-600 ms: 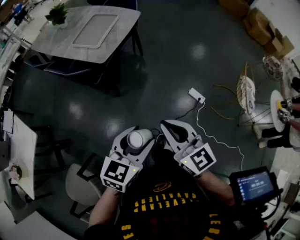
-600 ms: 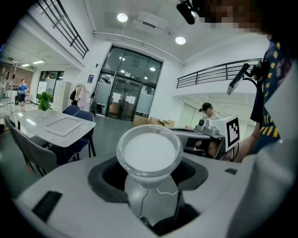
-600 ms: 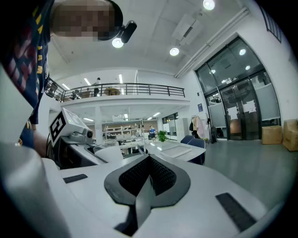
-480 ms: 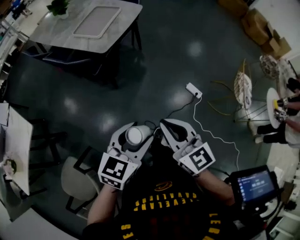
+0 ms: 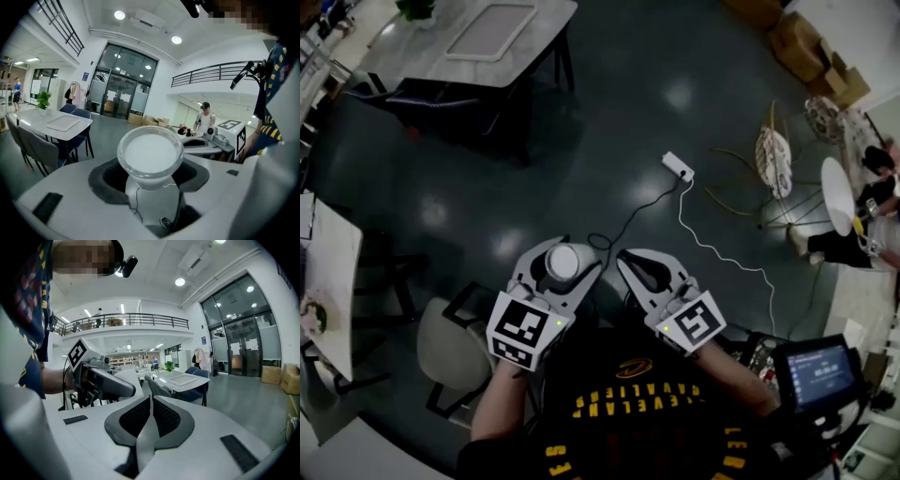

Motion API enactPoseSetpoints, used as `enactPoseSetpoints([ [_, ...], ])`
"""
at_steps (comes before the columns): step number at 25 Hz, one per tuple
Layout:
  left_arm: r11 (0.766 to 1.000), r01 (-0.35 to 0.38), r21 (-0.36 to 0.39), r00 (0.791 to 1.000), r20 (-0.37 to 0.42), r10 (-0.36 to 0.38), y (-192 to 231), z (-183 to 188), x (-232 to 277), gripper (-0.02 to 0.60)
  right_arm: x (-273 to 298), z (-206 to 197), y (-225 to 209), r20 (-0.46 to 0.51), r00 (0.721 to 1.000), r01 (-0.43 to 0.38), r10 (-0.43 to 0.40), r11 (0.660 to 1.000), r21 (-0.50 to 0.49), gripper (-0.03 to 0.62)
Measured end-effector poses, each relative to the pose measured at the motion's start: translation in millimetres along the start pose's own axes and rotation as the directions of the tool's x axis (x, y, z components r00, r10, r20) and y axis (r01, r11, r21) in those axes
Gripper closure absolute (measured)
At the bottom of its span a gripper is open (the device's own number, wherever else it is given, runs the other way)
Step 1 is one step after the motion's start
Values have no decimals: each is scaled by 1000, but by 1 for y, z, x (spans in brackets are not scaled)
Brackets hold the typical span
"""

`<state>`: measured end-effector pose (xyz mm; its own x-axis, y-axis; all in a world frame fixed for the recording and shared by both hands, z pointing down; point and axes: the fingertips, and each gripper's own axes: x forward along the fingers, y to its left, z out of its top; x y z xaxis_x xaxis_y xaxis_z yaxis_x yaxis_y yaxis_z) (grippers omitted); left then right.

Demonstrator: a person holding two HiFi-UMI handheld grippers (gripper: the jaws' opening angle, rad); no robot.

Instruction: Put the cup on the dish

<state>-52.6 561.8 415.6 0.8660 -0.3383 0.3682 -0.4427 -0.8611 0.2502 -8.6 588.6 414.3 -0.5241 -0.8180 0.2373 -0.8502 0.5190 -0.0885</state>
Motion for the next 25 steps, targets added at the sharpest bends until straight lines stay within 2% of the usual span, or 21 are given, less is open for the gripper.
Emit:
enactPoseSetpoints([
  [1,1000,-3,14,1000,-5,3,-7,3,0,322,-6,-3,3,-9,1000,-16,16,1000,-12,586],
  [2,1000,-6,31,1000,-14,7,-14,5,1,322,-11,-7,5,-22,999,-34,33,999,-23,560],
  [4,998,-14,68,999,-49,18,-33,7,8,322,-22,-18,7,-40,997,-67,66,997,-45,432],
  [6,994,-19,104,994,-101,30,-55,5,21,322,-37,-28,5,-42,995,-93,90,994,-62,372],
  [11,986,-18,167,970,-237,58,-124,3,66,322,-84,-33,-9,-11,991,-137,137,987,-86,368],
  [14,981,-9,195,955,-288,66,-165,10,101,322,-115,-30,-32,27,988,-149,152,985,-90,368],
  [17,978,-7,211,949,-308,73,-194,16,127,322,-138,-27,-52,54,984,-163,169,981,-100,368],
  [25,978,-23,207,946,-313,88,-231,13,155,322,-177,-31,-76,89,980,-173,180,982,-81,368],
])
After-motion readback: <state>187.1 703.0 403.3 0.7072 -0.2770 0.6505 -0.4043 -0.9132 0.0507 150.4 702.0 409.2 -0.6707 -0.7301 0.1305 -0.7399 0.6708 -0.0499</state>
